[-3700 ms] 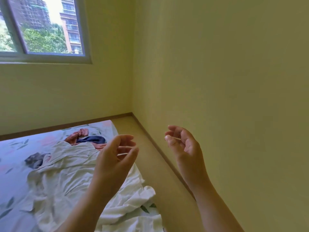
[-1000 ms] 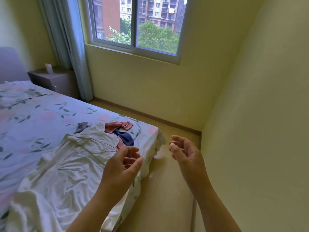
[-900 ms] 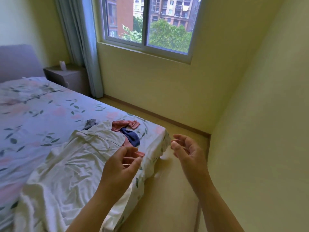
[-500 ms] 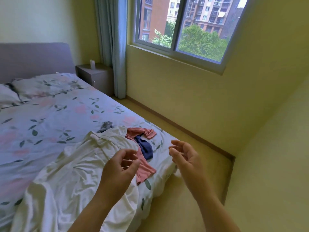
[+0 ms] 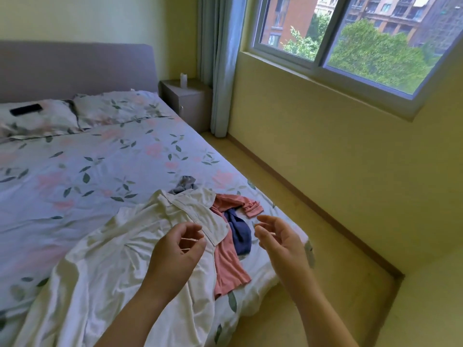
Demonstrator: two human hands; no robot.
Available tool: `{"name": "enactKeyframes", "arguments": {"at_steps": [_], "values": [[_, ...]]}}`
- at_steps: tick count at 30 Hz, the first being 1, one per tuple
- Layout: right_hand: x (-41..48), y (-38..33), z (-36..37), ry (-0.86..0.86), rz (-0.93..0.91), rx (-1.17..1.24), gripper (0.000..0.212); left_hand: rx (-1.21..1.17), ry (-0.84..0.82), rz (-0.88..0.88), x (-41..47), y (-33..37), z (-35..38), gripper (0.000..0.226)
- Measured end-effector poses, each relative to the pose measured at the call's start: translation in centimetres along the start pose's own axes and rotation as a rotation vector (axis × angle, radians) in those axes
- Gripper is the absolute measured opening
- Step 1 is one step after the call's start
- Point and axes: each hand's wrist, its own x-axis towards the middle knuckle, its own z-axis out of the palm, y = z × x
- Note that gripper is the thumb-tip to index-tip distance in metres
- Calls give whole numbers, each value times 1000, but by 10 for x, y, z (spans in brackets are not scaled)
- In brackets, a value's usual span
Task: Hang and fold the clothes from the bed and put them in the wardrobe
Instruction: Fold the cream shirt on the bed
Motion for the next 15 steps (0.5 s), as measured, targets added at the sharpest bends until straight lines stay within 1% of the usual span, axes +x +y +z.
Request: {"name": "enactKeyframes", "arguments": {"at_steps": [4, 10, 15], "values": [[52, 16, 2, -85, -4, 6, 19, 37, 74, -38, 35, -6, 12, 19], [142, 41, -21, -254, -8, 16, 18, 62, 228, -141, 68, -15, 60, 19], [204, 61, -21, -400, -2, -93, 25, 82, 351, -261, 87, -24, 79, 17]]}}
